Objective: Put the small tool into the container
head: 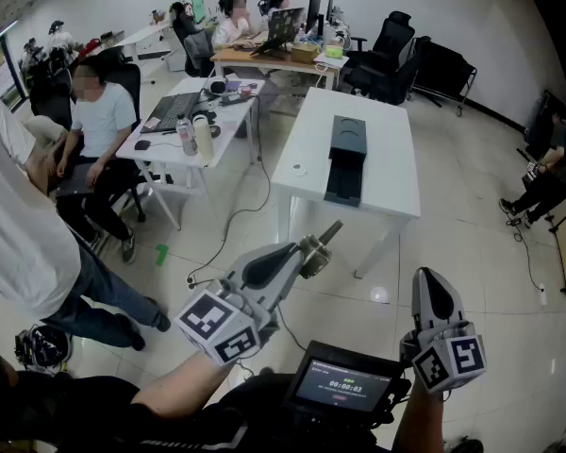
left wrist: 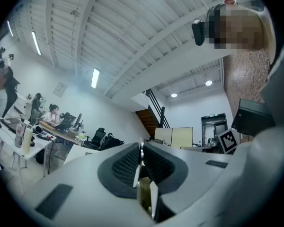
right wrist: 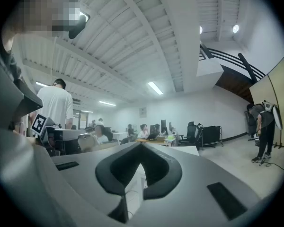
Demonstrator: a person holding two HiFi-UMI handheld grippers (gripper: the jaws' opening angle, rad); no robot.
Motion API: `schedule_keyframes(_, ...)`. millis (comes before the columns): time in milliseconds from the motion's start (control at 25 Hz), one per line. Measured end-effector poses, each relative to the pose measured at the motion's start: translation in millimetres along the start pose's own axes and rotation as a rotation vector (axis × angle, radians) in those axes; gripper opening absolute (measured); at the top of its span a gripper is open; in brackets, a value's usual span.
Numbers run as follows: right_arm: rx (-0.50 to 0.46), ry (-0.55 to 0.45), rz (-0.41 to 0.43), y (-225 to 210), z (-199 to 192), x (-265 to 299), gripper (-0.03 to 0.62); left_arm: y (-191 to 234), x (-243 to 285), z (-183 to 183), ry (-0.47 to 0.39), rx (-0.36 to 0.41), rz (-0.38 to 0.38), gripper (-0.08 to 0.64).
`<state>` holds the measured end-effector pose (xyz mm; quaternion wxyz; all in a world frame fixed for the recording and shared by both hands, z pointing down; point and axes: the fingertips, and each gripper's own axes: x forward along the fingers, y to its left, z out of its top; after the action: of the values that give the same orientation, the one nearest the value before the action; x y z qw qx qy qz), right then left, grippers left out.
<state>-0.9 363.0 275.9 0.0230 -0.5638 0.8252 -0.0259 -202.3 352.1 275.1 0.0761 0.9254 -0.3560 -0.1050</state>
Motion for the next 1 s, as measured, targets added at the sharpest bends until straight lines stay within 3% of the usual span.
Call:
schedule_keyframes(320,0.005,0.009,-0.037,32,-8,25,0.017,43,-15,5,0.0,-0.022,-0.029,0.029)
schedule_keyframes(600,0.011,0.012,-0.012,14,-21,46,0.017,53,10,-13,0.0,-0.049,-0.016,0.029)
schedule_keyframes(760,0.046,0.017,0.001,-14,-29,98,0.017,87,49,-15,0.017,-0.053,0.007,0.028)
schedule_keyframes(1000,0.057,0.005,0.058,-90,-21,186,0.017,134,151,-18,0.028,-0.035,0.048,0.029)
